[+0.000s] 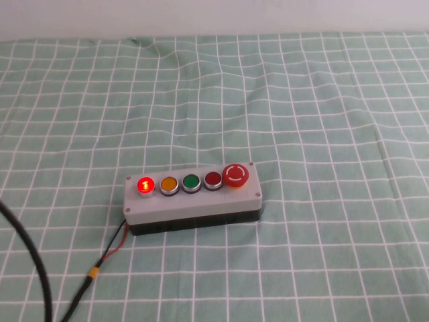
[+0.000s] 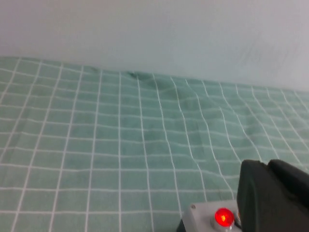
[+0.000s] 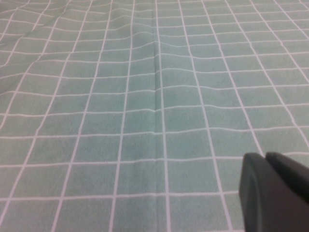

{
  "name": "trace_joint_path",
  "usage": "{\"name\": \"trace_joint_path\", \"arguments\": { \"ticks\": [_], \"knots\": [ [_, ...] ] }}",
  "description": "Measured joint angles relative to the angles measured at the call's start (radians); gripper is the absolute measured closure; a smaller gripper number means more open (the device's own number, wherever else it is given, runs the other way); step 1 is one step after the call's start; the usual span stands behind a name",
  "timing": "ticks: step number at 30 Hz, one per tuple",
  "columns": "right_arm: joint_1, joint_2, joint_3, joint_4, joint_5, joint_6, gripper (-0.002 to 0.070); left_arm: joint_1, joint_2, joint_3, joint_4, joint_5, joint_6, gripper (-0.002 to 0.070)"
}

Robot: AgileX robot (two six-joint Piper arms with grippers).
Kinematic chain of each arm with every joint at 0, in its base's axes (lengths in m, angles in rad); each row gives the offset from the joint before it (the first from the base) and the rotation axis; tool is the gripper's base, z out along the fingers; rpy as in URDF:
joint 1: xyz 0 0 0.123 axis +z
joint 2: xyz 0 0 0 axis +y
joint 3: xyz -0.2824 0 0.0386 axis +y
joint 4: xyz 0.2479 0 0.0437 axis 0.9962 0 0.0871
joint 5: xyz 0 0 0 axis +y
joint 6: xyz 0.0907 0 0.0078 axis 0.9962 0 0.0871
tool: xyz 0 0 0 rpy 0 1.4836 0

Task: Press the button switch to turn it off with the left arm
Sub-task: Press the button to turn off

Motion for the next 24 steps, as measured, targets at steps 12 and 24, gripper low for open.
{"name": "trace_joint_path", "arguments": {
  "ticks": [12, 24],
  "knots": [
    [0.0, 0.0, 0.0, 0.0, 0.0, 0.0, 0.0694, -0.05, 0.397, -0.297, -0.093, 0.366, 0.208, 0.0677],
    [0.0, 0.0, 0.0, 0.0, 0.0, 0.0, 0.0694, -0.05, 0.737, -0.408, -0.199, 0.434, 0.334, 0.0677]
  ]
}}
